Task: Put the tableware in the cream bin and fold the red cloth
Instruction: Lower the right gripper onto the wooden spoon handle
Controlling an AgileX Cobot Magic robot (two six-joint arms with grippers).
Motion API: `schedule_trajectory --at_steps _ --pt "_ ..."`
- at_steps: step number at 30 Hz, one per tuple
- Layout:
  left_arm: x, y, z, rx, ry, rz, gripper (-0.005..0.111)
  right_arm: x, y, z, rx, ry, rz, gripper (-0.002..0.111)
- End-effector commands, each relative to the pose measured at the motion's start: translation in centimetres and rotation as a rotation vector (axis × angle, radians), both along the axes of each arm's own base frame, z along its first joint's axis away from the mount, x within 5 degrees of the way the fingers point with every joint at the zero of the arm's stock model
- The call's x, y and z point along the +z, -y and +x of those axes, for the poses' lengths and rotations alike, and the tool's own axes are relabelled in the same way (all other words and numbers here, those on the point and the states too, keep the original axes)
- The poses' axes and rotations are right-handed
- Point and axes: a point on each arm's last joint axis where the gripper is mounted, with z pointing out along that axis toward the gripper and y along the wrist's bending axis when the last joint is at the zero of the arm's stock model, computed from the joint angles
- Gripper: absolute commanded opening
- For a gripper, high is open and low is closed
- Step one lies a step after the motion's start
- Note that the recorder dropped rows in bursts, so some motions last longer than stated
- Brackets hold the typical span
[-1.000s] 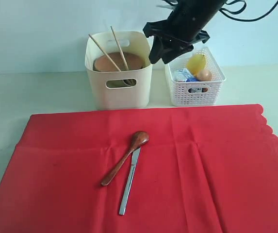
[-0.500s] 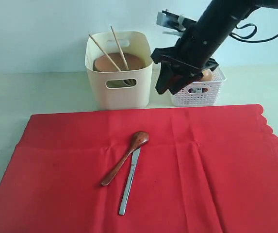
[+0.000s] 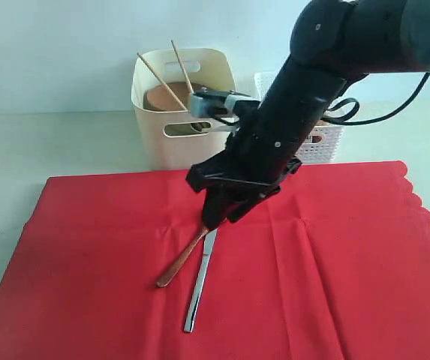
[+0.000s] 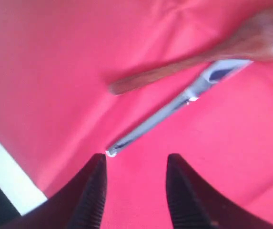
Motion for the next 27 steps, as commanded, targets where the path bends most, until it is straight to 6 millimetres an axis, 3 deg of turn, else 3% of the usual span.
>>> schedule_trajectory --at_steps 1,7,13,18,22,27 --pt "0.1 0.0 0.0 -0.002 0.017 0.004 0.0 0.6 -2.7 -2.6 0.073 0.07 0.033 0.04" --pt "0.1 0.0 0.0 -0.002 0.017 0.004 0.0 0.7 -5.2 -4.5 0.142 0.112 0.046 0.04" --pt "0.1 0.0 0.0 -0.002 0.017 0.004 0.0 0.9 -5.6 -3.5 0.088 0.213 0.087 0.04" --pt "0.1 0.0 0.0 -0.002 0.017 0.004 0.0 0.9 -5.3 -2.5 -0.112 0.232 0.052 0.04" --pt "0.1 0.0 0.0 -0.002 0.017 0.004 0.0 -0.3 -3.8 -1.6 -0.309 0.239 -0.136 0.04" --pt "0.1 0.0 0.0 -0.002 0.017 0.004 0.0 -3.2 -5.5 -1.7 -0.313 0.133 -0.239 0.04"
